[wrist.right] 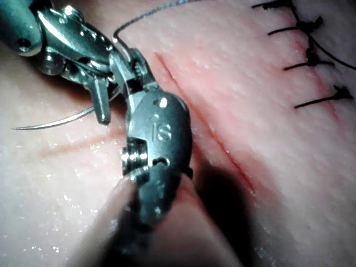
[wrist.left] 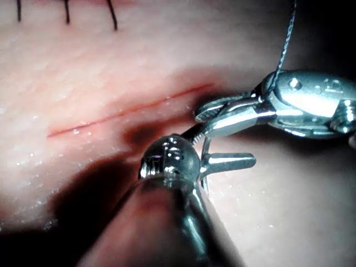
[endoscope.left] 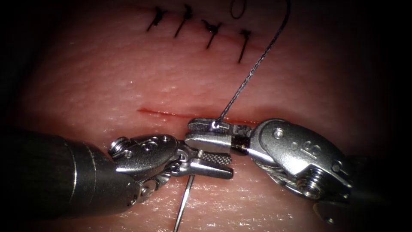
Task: Wound Closure
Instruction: Handover the needle to the right jaws, then throw the needle through the tissue above the incison.
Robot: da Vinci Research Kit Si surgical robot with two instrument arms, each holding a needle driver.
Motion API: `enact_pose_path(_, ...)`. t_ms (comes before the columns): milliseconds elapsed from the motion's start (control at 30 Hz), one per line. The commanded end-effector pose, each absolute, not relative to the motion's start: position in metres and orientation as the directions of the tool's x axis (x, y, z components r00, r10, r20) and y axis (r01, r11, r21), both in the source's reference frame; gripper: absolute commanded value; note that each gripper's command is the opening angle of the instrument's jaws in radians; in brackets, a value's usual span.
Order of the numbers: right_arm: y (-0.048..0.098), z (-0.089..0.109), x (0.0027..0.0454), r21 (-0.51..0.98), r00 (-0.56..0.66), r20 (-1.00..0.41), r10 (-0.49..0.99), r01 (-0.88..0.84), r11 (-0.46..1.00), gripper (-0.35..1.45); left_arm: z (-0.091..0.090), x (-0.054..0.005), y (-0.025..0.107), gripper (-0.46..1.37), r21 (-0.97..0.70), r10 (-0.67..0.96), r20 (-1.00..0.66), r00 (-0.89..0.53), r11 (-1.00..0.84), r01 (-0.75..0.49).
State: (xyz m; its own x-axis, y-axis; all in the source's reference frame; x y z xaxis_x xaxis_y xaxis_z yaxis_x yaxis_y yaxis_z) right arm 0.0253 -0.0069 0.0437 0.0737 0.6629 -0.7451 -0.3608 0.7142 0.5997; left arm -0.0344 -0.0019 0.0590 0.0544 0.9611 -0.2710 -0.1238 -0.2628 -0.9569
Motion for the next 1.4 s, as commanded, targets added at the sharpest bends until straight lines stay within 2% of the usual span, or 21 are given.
enact_pose_path(33, -0.0069, 0.0437, 0.0253, 0.587, 0.083, -0.752, 0.654, -0.366, 0.722, -0.35, 0.059, -0.0343, -0.0018, 1.14, -0.943, 0.949, -0.308, 0.063, -0.296, -0.152)
enact_pose_path(133, -0.0068, 0.0436, 0.025, 0.579, 0.091, -0.756, 0.648, -0.367, 0.728, -0.35, 0.0591, -0.0339, -0.0016, 1.23, -0.925, 0.934, -0.348, 0.078, -0.328, -0.194)
enact_pose_path(267, -0.0067, 0.0435, 0.0245, 0.567, 0.099, -0.761, 0.641, -0.378, 0.732, -0.35, 0.0592, -0.0333, -0.0015, 1.22, -0.922, 0.932, -0.354, 0.081, -0.333, -0.2)
enact_pose_path(633, -0.0063, 0.0436, 0.0225, 0.538, 0.117, -0.769, 0.629, -0.414, 0.734, -0.35, 0.0588, -0.0307, -0.0015, 1.0, -0.889, 0.907, -0.418, 0.047, -0.398, -0.228)
enact_pose_path(933, -0.006, 0.0436, 0.0212, 0.513, 0.133, -0.77, 0.624, -0.452, 0.73, -0.35, 0.0588, -0.029, -0.0013, 0.87, -0.751, 0.82, -0.56, -0.117, -0.562, -0.348)
enact_pose_path(1033, -0.0059, 0.0435, 0.0208, 0.503, 0.139, -0.771, 0.621, -0.465, 0.729, -0.35, 0.0587, -0.0287, -0.0012, 0.83, -0.713, 0.788, -0.601, -0.132, -0.603, -0.358)
enact_pose_path(1233, -0.0057, 0.0434, 0.0197, 0.479, 0.156, -0.772, 0.616, -0.495, 0.725, -0.35, 0.0585, -0.0282, -0.0012, 0.62, -0.637, 0.73, -0.654, -0.198, -0.673, -0.376)
enact_pose_path(1400, -0.0056, 0.0431, 0.019, 0.465, 0.166, -0.773, 0.612, -0.508, 0.725, -0.35, 0.0584, -0.0277, -0.0012, 0.31, -0.576, 0.689, -0.68, -0.251, -0.713, -0.399)
